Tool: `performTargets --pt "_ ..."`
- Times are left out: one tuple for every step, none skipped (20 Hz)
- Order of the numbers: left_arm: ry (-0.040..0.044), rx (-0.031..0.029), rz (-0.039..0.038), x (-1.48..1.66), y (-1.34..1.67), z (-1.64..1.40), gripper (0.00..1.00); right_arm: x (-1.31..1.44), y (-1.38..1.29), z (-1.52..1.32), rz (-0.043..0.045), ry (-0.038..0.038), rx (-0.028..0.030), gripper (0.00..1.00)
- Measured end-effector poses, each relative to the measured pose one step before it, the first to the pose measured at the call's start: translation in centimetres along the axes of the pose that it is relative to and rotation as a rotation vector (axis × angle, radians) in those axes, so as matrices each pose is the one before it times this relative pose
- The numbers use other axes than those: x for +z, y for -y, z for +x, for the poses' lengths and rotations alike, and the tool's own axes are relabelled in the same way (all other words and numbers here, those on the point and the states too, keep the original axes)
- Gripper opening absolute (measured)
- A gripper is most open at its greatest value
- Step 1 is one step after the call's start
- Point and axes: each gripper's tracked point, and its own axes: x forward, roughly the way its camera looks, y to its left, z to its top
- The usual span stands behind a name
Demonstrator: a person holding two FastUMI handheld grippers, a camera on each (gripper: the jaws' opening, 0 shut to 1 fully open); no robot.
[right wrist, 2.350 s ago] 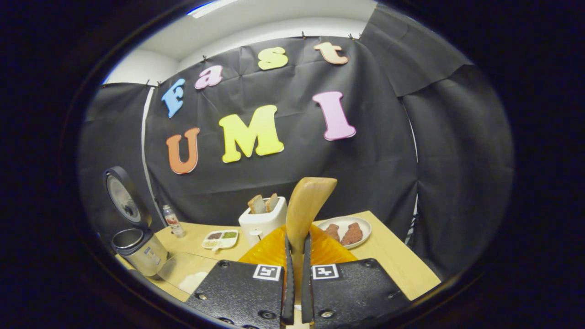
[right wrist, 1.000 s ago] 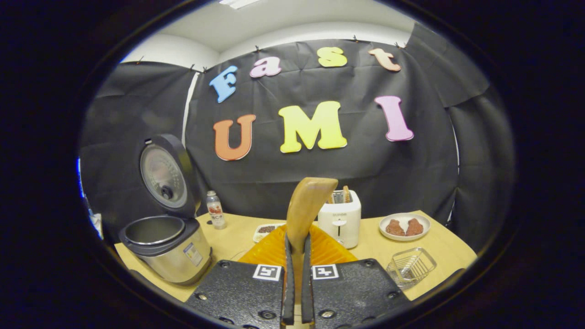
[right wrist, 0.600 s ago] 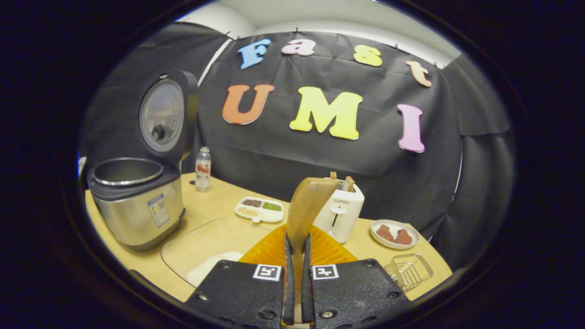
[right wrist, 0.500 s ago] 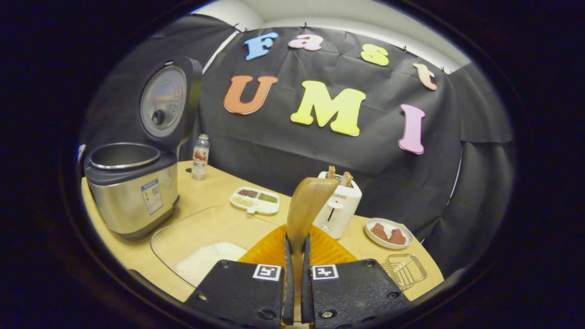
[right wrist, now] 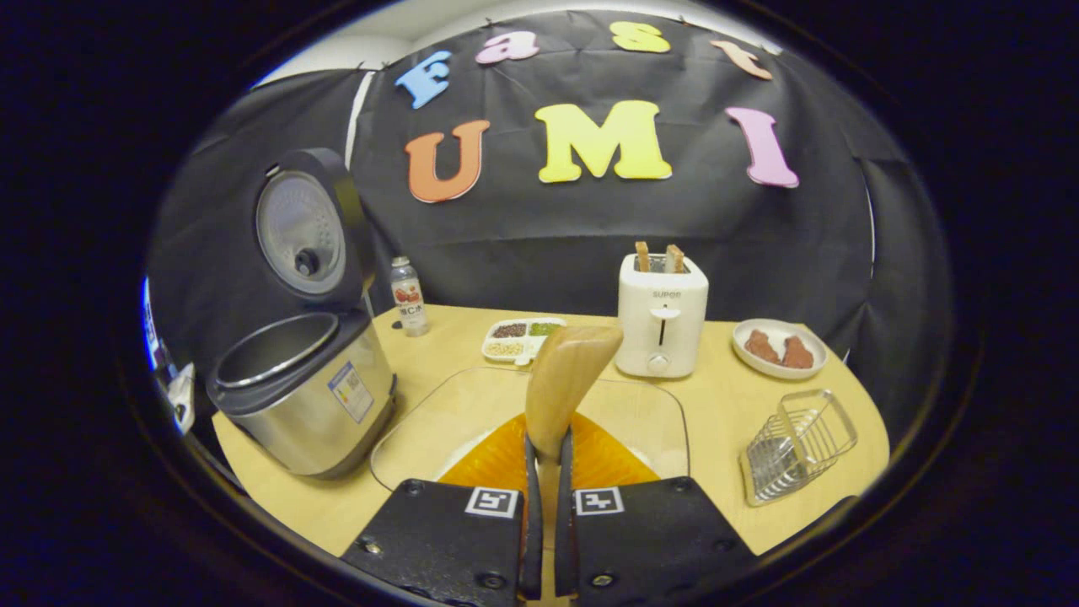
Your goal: Close the left gripper, press the button to open the rice cooker; take a wooden spoon from the chopstick holder with the right hand, scoop a spoonful of rice and pour it into the rice cooker, then put the wooden spoon back into the chopstick holder.
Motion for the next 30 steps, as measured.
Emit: performTargets --pt "0.00073 0.0008 0.00097 0.044 -0.074 -0.185 0.96 0.02 -0.003 0.074 0.03117 0.00739 -0.00426 0.11" --pt "0.00099 0.00111 -0.00022 0.037 0.094 0.072 0.95 -0.1 -0.35 0.053 0.04545 0.00659 0.00625 0.11" --pt "0.00302 -0.00102 -0.00039 -0.012 0.038 0.072 0.95 -0.271 -0.452 0.142 0.05326 0.00203 0.01104 0.11" --pt "-0.00172 0.00013 -0.0005 -0.075 0.068 0.231 0.95 -0.165 -0.404 0.201 0.04356 -0.00039 0.00533 0.11" --pt "-0.00492 0.00381 0.00002 -0.152 -0.109 0.172 0.95 -0.048 -0.19 0.281 0.04236 0.00174 -0.00462 0.11" --pt "-0.00312 0.00583 -0.00142 -0.162 -0.157 0.016 0.96 -0.027 -0.221 0.345 0.03182 0.00258 -0.00277 0.11" --pt "-0.00202 0.00151 -0.002 -0.04 -0.036 -0.047 0.95 0.015 -0.297 0.168 0.03196 0.00185 -0.00045 0.11" --pt "-0.002 0.00041 -0.00288 -0.252 -0.073 0.021 0.95 -0.188 -0.395 0.266 0.02782 -0.00263 0.00617 0.11" --pt "-0.0018 0.00126 -0.00215 -0.159 -0.125 0.123 0.95 -0.115 -0.385 0.234 0.02774 -0.00623 0.01344 0.11" --pt "-0.004 0.00412 -0.00221 -0.168 -0.252 0.046 0.95 -0.234 -0.381 0.18 0.02643 -0.00713 0.0171 0.11" --pt "-0.00333 0.00472 -0.00159 -0.118 -0.228 0.109 0.95 -0.063 -0.15 0.078 0.02845 -0.00477 0.01406 0.11" --pt "0.0006 0.0043 -0.00325 -0.065 -0.106 0.118 0.95 -0.105 -0.116 0.136 0.01818 -0.006 0.01844 0.11" --pt "-0.00082 0.00188 -0.00566 -0.061 -0.123 0.057 0.95 0.096 0.196 -0.029 0.01962 -0.00344 0.00873 0.11" --pt "0.00016 -0.00167 -0.00569 -0.078 0.08 0.113 0.96 -0.002 0.485 0.029 0.03737 -0.00162 0.00574 0.11" --pt "-0.00132 -0.00108 -0.00505 -0.217 0.039 0.034 0.95 0.058 0.249 -0.044 0.05736 -0.00674 0.01583 0.11" --pt "-0.00362 -0.00072 -0.00261 -0.164 0.005 0.101 0.95 0.186 -0.29 0.033 0.04524 -0.0009 0.02264 0.11" --pt "-0.00553 0.00142 -0.00071 -0.337 -0.068 0.141 0.95 0.114 -0.037 0.132 0.03204 -0.00703 0.01534 0.11" --pt "-0.00741 0.0018 0.00271 -0.177 -0.015 0.086 0.95 -0.065 -0.309 -0.193 0.04456 -0.00128 0.02084 0.11" --pt "-0.00287 0.00326 0.00501 -0.043 -0.071 0.093 0.95 0.126 -0.009 0.09 0.01505 0.00526 -0.0032 0.11" --pt "0.00232 0.00517 0.00512 0.066 -0.072 0.032 0.95 0.169 0.348 0.115 -0.00291 0.0047 -0.00959 0.11" --pt "0.00343 0.00228 0.00335 0.143 -0.047 0.028 0.95 0.083 0.217 -0.11 0.00712 -0.00294 -0.00457 0.11" --pt "-0.00256 0.00013 0.00062 -0.008 0.038 -0.02 0.95 0.088 0.018 -0.117 0.02269 0.00643 -0.00315 0.11" --pt "-0.00372 0.00344 -0.00081 -0.227 -0.008 0.12 0.95 0.459 0.408 -0.214 0.02965 0.01029 -0.00588 0.11" --pt "-0.00355 0.00499 -0.00027 -0.055 -0.161 0.015 0.95 0.59 0.328 -0.33 0.03817 0.01212 0.00026 0.11" --pt "0.0005 0.0047 -0.00052 0.081 -0.166 -0.063 0.95 0.684 0.445 -0.341 0.03184 0.01511 -0.00326 0.11" --pt "0.00154 0.00259 -0.00118 0.118 -0.073 -0.067 0.95 0.705 0.48 -0.266 0.03099 0.01608 -0.00064 0.11" --pt "0.00392 -0.00006 -0.00077 0.193 0.14 0.035 0.95 0.766 0.38 -0.305 0.02869 0.02075 0.00314 0.11" --pt "0.00288 -0.00219 0.00072 -0.002 0.307 -0.026 0.95 0.752 0.351 -0.352 0.03537 0.02279 0.00514 0.11" --pt "0.00165 -0.0029 0.00315 0.082 0.256 0.042 0.95 0.709 0.106 -0.532 0.03748 0.01662 0.01069 0.11" --pt "-0.00006 -0.0017 0.00646 -0.015 0.241 -0.094 0.95 0.725 0.006 -0.405 0.04067 0.01408 0.01215 0.11"
